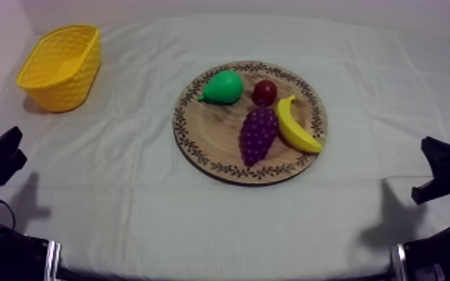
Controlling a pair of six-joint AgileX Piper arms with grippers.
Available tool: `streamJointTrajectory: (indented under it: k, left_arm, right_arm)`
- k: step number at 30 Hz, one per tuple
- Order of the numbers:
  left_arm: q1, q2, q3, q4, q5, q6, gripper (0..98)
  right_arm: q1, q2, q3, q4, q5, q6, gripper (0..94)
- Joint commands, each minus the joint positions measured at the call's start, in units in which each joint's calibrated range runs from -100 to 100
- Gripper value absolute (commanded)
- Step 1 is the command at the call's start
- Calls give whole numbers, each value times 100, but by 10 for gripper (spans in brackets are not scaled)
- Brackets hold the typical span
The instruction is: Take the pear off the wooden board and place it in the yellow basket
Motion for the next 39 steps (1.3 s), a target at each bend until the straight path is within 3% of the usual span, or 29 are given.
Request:
streamJointTrajectory:
  k: [1, 35, 39]
  left_arm:
    - [3, 0, 3, -2, 3, 8, 0]
    - [24, 0, 3, 4, 66, -13, 0]
    - [108, 74, -306, 67, 221, -336, 0]
  right_arm:
    - [-2, -1, -1, 0, 0, 0, 3]
    - [-2, -1, -1, 0, 0, 0, 3]
    - [-2, -1, -1, 0, 0, 0, 3]
